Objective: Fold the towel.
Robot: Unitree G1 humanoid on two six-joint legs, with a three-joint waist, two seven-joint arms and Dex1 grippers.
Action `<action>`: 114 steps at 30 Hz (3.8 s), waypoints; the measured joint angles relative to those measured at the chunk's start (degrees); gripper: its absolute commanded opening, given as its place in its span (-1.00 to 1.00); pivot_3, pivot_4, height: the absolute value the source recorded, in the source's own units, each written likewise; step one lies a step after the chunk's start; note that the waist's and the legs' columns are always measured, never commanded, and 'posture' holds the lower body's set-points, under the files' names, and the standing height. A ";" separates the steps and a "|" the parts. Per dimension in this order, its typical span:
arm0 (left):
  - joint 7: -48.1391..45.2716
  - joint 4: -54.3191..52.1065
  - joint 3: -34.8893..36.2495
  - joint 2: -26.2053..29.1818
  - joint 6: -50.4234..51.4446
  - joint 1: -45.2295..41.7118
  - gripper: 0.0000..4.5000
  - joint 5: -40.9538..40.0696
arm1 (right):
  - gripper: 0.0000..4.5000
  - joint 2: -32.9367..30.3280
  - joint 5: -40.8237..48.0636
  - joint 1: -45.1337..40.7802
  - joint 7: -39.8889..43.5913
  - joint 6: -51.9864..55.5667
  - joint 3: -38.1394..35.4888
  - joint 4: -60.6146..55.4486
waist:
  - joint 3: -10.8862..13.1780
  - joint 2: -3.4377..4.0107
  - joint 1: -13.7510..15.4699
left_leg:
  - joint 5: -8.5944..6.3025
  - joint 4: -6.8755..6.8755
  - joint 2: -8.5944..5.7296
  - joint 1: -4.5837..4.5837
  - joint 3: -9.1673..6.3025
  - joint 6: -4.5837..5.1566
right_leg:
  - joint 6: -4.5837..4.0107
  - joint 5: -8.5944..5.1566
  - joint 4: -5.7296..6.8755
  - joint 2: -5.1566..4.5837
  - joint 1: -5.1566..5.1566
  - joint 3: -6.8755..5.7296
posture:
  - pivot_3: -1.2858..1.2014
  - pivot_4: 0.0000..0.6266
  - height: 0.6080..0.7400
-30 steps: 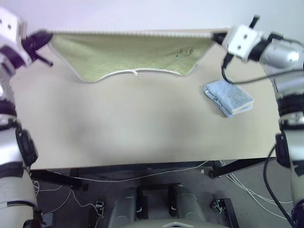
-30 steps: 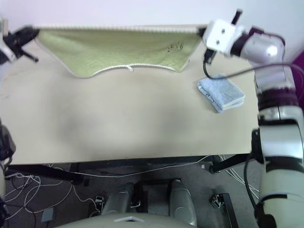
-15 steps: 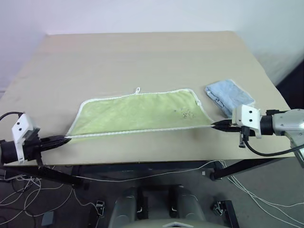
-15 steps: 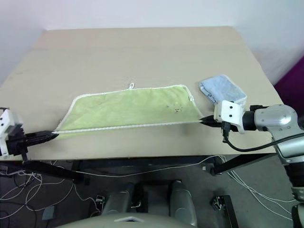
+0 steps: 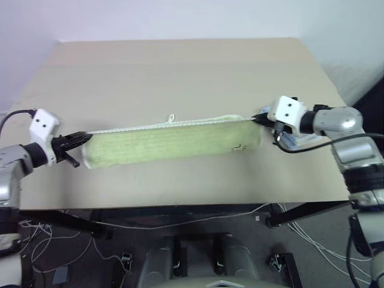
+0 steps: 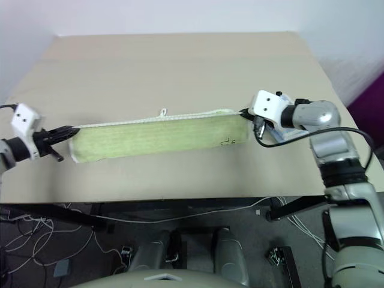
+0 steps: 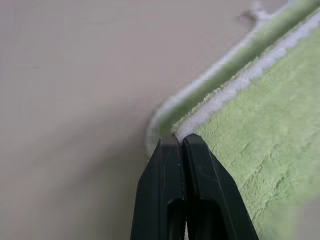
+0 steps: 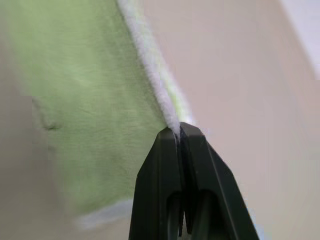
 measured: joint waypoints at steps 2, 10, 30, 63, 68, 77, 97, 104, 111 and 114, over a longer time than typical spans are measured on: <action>1.90 5.67 -2.44 -1.81 -3.08 -4.51 -1.00 2.57 | -0.98 2.45 -3.30 -3.99 -3.21 -3.28 1.71 7.74 | 0.00 0.00 -0.02 | 0.01 0.02 -0.01 0.02 0.08 0.02 | 0.03 0.00 0.01 0.02 0.02 0.01 | 0.03 -0.52 1.00; 6.21 18.80 -7.43 -5.64 -11.24 -11.78 -1.00 8.71 | -0.98 7.29 -10.32 -10.35 -10.95 -12.05 4.51 25.22 | 0.01 -0.02 -0.13 | 0.02 0.04 0.01 0.04 0.11 0.03 | 0.11 0.01 0.04 0.04 0.05 0.02 | 0.03 -0.52 1.00; 16.78 10.30 4.46 -5.48 -8.33 -0.54 0.87 3.26 | 0.98 4.02 1.26 3.31 -14.08 -0.75 -9.55 1.99 | -0.01 -0.06 0.13 | 0.01 0.04 0.06 0.15 -0.11 0.02 | 0.12 0.01 0.02 -0.02 0.22 0.00 | 0.03 -0.52 1.00; 5.06 -20.65 -0.89 -13.14 -2.19 13.54 0.87 -7.91 | 0.98 35.97 53.65 12.16 -54.69 77.47 -50.63 -21.38 | -0.20 -0.11 -0.39 | -0.20 -0.06 0.07 0.22 -0.23 0.32 | -0.01 0.13 -0.01 -0.03 0.22 0.00 | 0.03 -0.52 1.00; 5.72 -22.60 -1.01 -13.91 -2.09 14.42 0.87 -7.92 | 0.73 36.17 53.45 9.64 -56.50 73.73 -50.50 -16.50 | -0.32 -0.25 -0.56 | -0.20 -0.06 0.08 0.24 -0.22 0.32 | 0.00 0.12 -0.01 0.04 0.25 -0.01 | 0.03 -0.52 1.00; 6.94 -24.49 -1.02 -14.65 -1.34 15.76 0.87 -7.93 | -0.69 36.03 54.31 9.47 -59.13 71.11 -50.65 -13.71 | -0.33 -0.25 -1.00 | -0.20 -0.06 0.09 0.21 -0.23 0.32 | 0.00 0.12 -0.02 0.00 0.23 0.00 | 0.03 -0.52 1.00; 7.69 -24.44 -1.53 -15.33 -0.96 14.85 0.87 -7.78 | -0.81 21.60 54.33 7.37 -53.30 69.17 -44.35 -17.26 | -0.19 -0.03 -0.06 | -0.25 -0.12 0.10 0.08 -0.20 0.39 | 0.00 0.10 -0.12 -0.07 0.09 0.00 | 0.03 -0.52 1.00; 8.07 -24.46 -1.92 -16.17 -0.97 14.82 0.87 -7.76 | -0.81 17.22 45.76 8.99 -41.32 67.15 -21.19 -31.16 | -0.18 -0.02 0.00 | -0.25 -0.12 0.09 0.04 -0.19 0.40 | 0.01 0.10 -0.13 -0.10 0.04 0.01 | 0.03 -0.52 1.00; 8.77 -24.55 -2.03 -16.87 -0.96 15.32 0.87 -7.76 | -0.81 16.29 35.00 10.03 -33.53 62.16 -2.48 -35.41 | -0.17 -0.05 0.24 | -0.26 -0.12 0.06 0.00 -0.20 0.40 | 0.01 0.10 -0.14 -0.17 0.01 -0.01 | 0.03 -0.52 1.00; 9.14 -24.59 -2.53 -17.02 -0.96 15.38 0.87 -7.76 | -0.81 17.16 31.48 10.31 -32.01 60.14 1.53 -35.15 | -0.16 -0.05 0.23 | -0.26 -0.12 0.06 -0.07 -0.20 0.40 | 0.01 0.10 -0.14 -0.18 -0.05 -0.01 | 0.03 -0.52 1.00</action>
